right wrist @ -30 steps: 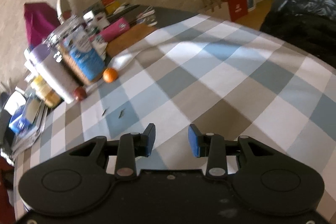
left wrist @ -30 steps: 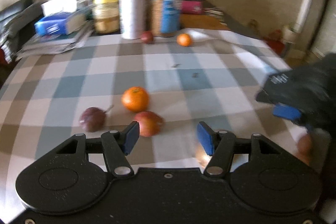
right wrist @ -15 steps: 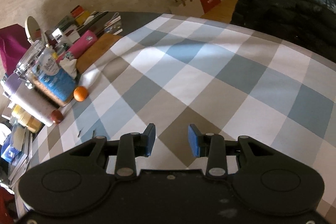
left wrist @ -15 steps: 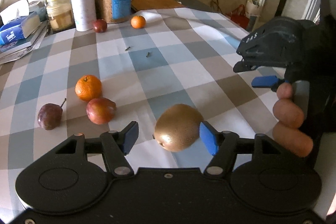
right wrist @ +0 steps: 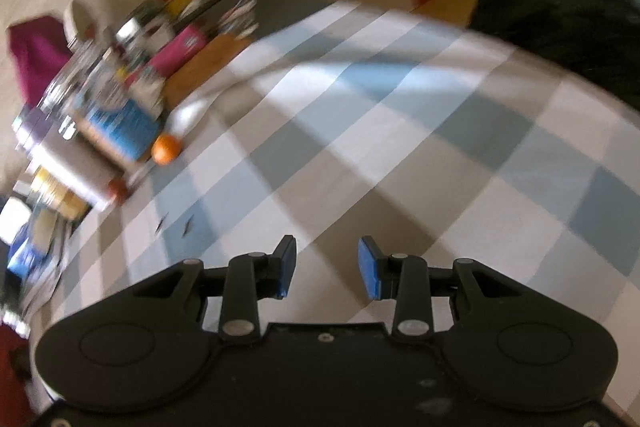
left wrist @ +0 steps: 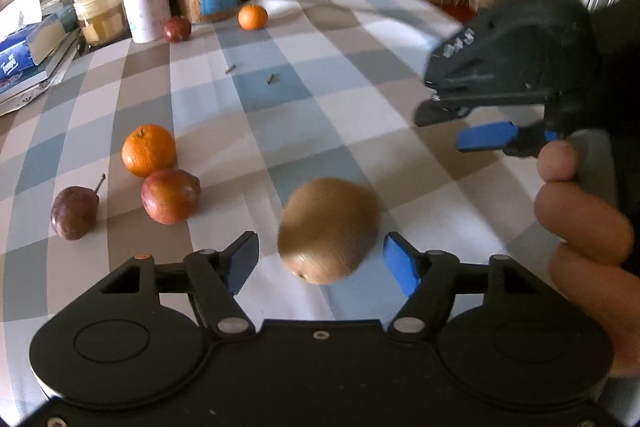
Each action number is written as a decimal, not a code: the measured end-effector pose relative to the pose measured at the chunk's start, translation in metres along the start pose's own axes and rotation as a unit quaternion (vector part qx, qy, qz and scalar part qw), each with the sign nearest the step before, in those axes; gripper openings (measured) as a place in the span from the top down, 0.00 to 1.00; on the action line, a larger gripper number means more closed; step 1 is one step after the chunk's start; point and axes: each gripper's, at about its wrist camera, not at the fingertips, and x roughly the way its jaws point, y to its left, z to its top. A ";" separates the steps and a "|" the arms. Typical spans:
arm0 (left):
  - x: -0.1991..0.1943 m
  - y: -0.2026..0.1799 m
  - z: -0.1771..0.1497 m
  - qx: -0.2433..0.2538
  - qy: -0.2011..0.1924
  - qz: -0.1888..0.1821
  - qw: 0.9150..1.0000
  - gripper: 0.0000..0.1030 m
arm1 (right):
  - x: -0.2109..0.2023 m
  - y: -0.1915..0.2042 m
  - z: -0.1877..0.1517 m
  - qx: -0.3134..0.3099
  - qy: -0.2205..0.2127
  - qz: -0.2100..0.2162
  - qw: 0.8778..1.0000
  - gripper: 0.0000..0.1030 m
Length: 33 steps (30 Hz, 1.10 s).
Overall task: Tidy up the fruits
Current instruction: 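Lift the kiwi with the left tool while the right tool moves toward the red pear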
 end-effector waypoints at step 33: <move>-0.004 0.012 0.008 -0.053 -0.028 0.006 0.998 0.45 | 0.002 0.015 -0.013 -0.064 0.042 0.032 0.997 0.63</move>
